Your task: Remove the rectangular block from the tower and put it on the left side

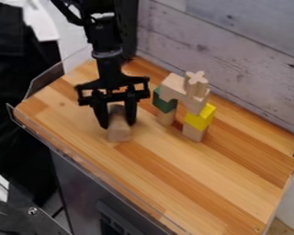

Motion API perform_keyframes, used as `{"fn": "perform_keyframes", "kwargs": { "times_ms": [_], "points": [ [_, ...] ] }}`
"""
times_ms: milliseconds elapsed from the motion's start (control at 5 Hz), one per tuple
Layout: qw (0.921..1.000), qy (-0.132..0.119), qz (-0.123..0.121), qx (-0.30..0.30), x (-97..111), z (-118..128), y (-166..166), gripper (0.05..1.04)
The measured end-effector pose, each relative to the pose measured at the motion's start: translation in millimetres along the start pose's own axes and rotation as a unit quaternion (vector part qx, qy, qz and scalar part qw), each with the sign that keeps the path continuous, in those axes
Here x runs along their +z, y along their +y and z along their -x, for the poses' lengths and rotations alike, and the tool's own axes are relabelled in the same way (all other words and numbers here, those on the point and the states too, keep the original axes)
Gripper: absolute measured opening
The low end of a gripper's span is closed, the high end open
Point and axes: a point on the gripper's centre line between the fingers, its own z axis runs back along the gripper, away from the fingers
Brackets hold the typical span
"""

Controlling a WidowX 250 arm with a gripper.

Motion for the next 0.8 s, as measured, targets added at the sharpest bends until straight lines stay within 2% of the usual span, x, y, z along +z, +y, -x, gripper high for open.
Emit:
{"fn": "perform_keyframes", "kwargs": {
  "times_ms": [200, 400, 600, 800],
  "points": [
    [0.9999, 0.006, -0.009, -0.004, -1.8, 2.8, 3.9, 0.677],
    [0.9990, -0.030, -0.026, -0.021, 33.7, 9.8, 0.6, 0.957],
    [0.9925, -0.095, -0.038, -0.068, 84.4, 25.5, -19.2, 1.000],
    [0.9888, -0.104, -0.048, -0.096, 112.5, 33.7, -30.9, 0.999]
  ]
}}
